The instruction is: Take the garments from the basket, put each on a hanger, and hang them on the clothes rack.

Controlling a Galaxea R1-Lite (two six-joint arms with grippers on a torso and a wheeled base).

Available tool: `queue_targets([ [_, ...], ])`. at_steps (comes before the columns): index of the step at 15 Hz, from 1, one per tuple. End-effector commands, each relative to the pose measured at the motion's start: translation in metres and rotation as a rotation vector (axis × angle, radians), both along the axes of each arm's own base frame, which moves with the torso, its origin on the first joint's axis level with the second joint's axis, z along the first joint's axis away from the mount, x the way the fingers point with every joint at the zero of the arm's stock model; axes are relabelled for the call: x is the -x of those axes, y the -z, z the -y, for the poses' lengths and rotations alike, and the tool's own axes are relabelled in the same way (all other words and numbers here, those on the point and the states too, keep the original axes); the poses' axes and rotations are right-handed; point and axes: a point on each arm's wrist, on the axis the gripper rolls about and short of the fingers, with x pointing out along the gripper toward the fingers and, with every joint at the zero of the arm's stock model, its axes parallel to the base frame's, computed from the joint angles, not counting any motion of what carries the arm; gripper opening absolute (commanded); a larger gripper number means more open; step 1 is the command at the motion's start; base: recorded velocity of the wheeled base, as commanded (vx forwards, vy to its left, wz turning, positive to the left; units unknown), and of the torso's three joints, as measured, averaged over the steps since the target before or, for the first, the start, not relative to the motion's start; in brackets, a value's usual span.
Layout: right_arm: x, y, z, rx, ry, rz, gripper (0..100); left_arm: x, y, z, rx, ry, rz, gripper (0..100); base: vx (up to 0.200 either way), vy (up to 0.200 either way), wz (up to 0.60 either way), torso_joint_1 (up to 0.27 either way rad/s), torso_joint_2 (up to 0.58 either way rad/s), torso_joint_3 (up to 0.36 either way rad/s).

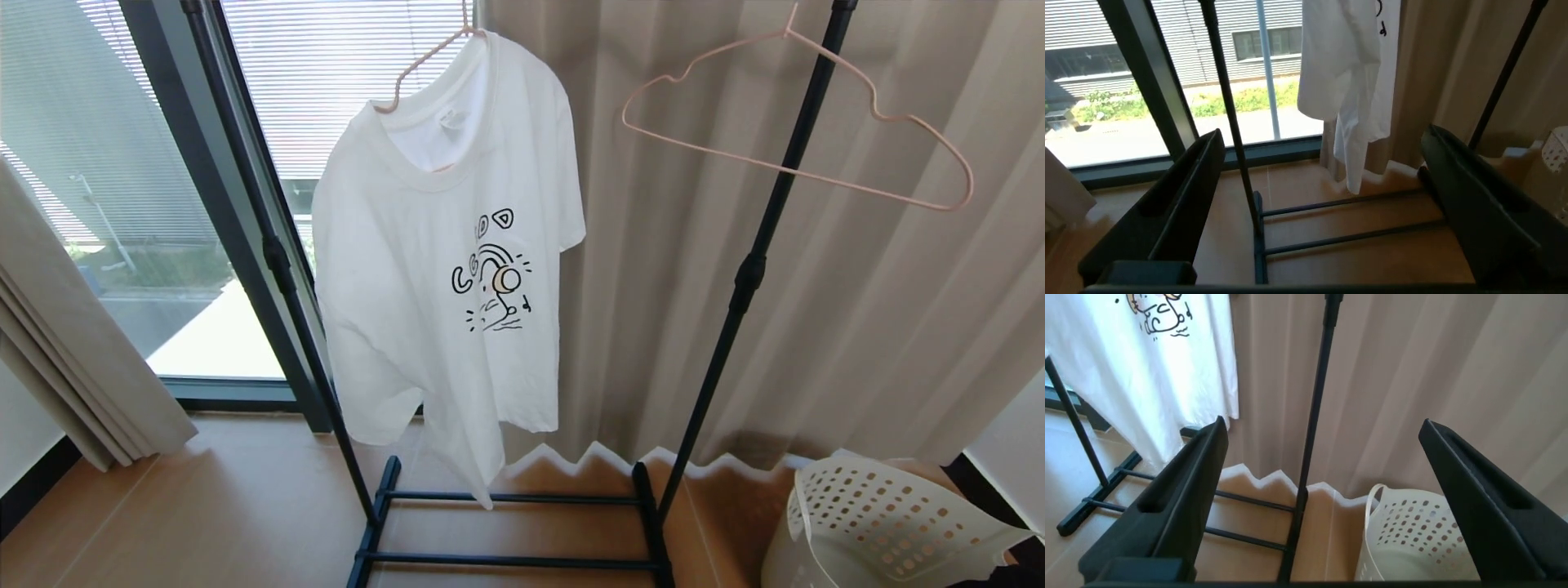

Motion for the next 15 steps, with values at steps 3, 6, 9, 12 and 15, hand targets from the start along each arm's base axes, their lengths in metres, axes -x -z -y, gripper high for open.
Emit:
queue_targets([
  [3, -0.0001, 0.0000, 0.0000, 0.001, -0.001, -0.001, 100, -0.0001, -0.0001, 0.0000, 0.000, 0.000, -0.001, 100, 0.000, 0.000, 0.00, -0.085, 0.46, 0.378],
  [6, -0.0001, 0.0000, 0.0000, 0.001, -0.001, -0.001, 100, -0.0001, -0.0001, 0.0000, 0.001, 0.000, -0.001, 100, 0.000, 0.000, 0.00, -0.030, 0.20, 0.170],
  [9, -0.0001, 0.0000, 0.0000, 0.001, -0.001, -0.001, 100, -0.0001, -0.0001, 0.0000, 0.003, -0.001, -0.001, 100, 0.000, 0.000, 0.00, -0.001, 0.02, 0.015],
  [12, -0.0001, 0.0000, 0.0000, 0.001, -0.001, -0.001, 100, -0.0001, -0.0001, 0.0000, 0.003, -0.001, -0.001, 100, 0.000, 0.000, -0.60, 0.002, 0.00, 0.002],
  [15, -0.0001, 0.0000, 0.0000, 0.001, -0.001, -0.001, 100, -0.0001, -0.0001, 0.0000, 0.001, -0.001, -0.001, 100, 0.000, 0.000, -0.60, 0.004, 0.00, 0.005],
])
